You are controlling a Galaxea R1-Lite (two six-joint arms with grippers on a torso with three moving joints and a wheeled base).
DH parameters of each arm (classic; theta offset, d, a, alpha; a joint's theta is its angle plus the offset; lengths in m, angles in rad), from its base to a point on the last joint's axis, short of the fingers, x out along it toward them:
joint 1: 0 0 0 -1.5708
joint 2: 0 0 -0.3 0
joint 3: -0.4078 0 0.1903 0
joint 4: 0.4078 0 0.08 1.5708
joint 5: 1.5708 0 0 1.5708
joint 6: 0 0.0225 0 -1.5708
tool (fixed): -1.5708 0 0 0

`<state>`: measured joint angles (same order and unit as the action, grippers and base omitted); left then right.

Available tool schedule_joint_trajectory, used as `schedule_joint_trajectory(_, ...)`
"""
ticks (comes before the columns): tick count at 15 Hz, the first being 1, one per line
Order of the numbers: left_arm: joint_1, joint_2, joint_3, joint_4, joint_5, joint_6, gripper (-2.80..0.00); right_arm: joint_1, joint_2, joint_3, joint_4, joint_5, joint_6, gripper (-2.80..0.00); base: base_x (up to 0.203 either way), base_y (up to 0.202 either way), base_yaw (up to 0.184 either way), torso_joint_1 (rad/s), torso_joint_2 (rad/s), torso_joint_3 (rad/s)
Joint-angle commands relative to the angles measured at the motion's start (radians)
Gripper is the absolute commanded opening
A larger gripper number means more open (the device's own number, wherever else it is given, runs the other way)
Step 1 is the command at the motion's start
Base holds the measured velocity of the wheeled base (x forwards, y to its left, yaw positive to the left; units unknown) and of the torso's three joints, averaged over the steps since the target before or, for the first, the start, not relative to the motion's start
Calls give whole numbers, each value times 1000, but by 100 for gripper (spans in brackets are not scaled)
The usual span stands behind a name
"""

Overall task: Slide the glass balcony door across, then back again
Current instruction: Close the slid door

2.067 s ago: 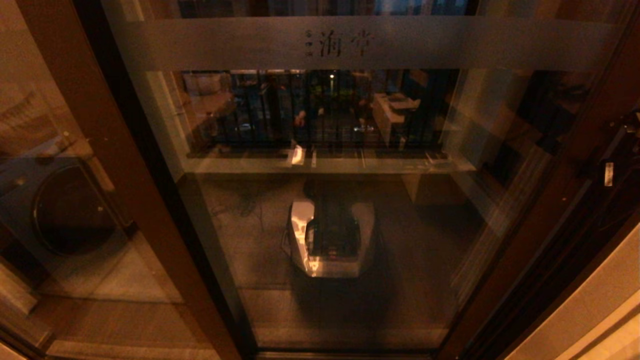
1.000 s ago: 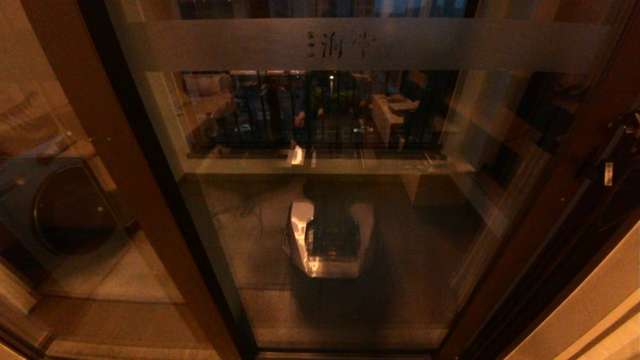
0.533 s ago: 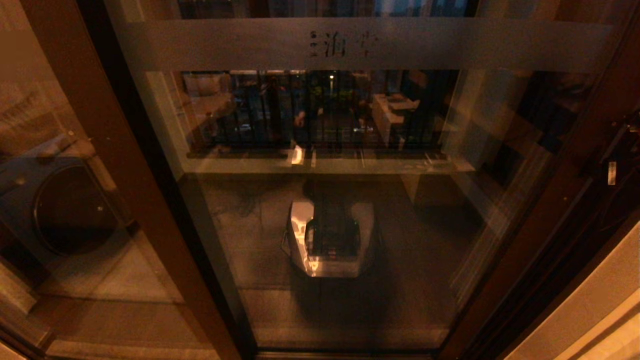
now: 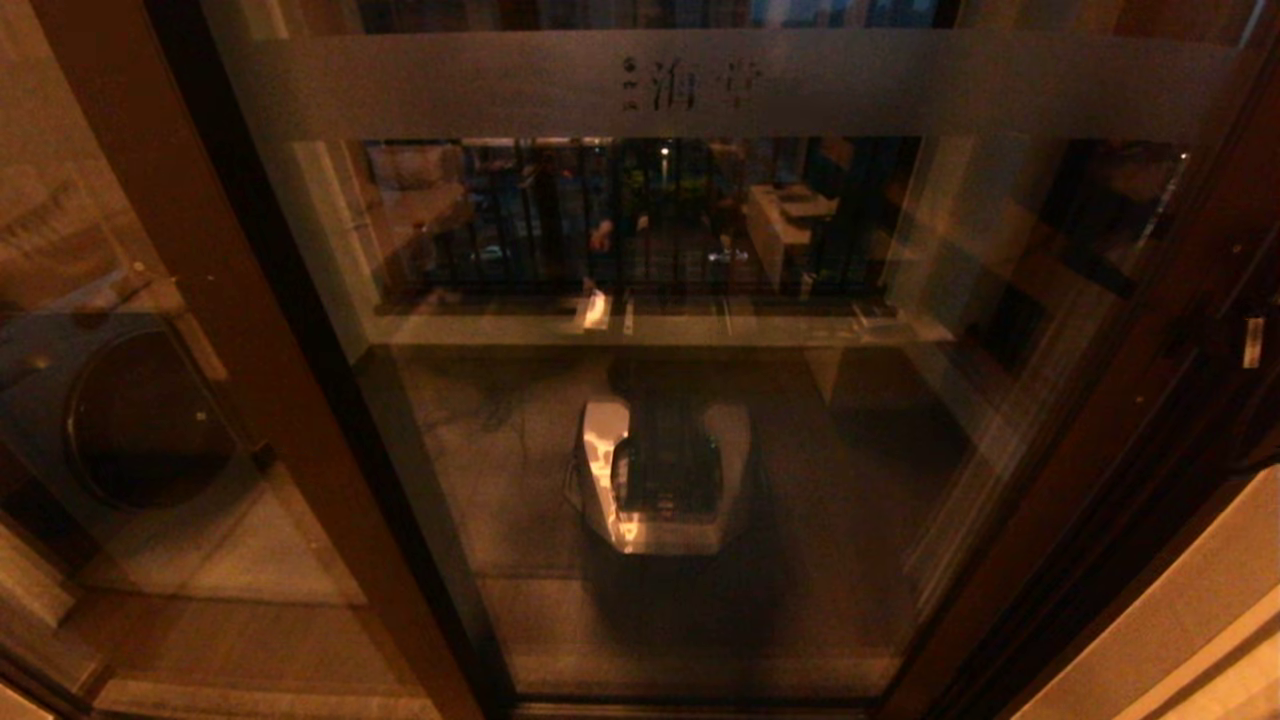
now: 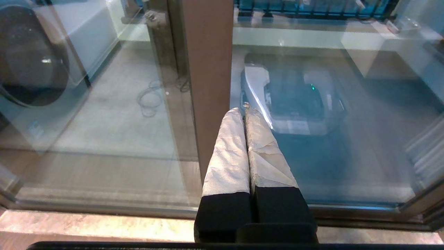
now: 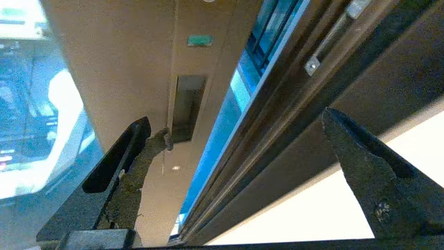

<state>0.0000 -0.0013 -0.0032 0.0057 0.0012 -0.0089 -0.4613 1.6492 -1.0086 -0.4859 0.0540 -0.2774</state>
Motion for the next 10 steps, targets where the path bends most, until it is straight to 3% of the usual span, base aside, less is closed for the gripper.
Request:
schedule_joint_trajectory(1, 0, 1, 0, 0, 0, 0, -280, 0, -55, 25, 3, 7, -3, 0, 0, 0, 0, 0, 0, 0)
schedule_joint_trajectory(4, 0, 1, 0, 0, 0, 0, -280, -5, -111, 64, 4, 21, -1, 0, 0, 0, 0, 0, 0, 0)
schedule_joint_trajectory(5, 0, 1, 0, 0, 0, 0, -280, -21, -131, 77, 6, 41, 4, -201, 0, 0, 0, 0, 0, 0)
schedule_joint_trajectory(6, 0, 1, 0, 0, -1, 0, -280, -30, -159, 87, 16, 59, 24, -280, 0, 0, 0, 0, 0, 0)
schedule_joint_trajectory(10, 0, 1, 0, 0, 0, 0, -280, -33, -327, 83, 223, 113, 113, -280, 0, 0, 0, 0, 0, 0)
